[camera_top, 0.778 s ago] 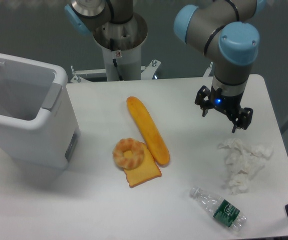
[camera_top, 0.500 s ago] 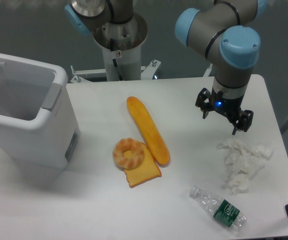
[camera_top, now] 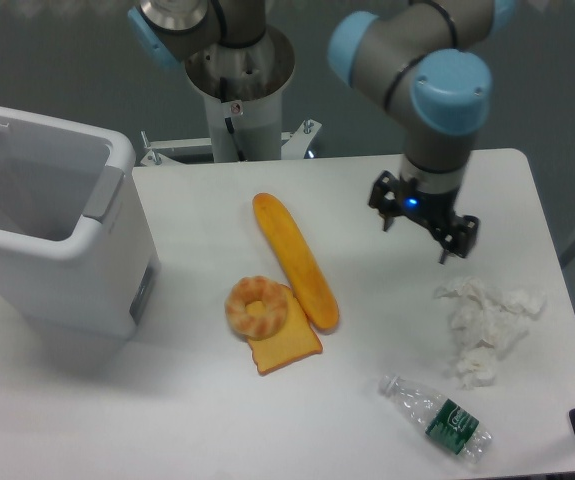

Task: Close the trash can
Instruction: 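Move the gripper from above the tissue toward the open trash can lid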

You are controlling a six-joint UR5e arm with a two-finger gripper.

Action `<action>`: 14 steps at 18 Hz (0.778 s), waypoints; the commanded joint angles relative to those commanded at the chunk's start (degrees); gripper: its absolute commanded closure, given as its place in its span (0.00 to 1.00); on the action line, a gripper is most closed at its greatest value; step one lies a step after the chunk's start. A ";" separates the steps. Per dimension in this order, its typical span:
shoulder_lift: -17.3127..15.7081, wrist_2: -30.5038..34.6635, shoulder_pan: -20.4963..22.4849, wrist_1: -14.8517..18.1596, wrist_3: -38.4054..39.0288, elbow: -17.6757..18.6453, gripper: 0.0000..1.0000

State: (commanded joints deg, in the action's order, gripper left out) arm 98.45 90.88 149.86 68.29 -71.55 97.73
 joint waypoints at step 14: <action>-18.99 -6.59 -14.76 17.91 14.07 2.65 0.00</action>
State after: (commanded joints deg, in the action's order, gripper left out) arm 79.46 84.29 135.10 86.20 -57.48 100.37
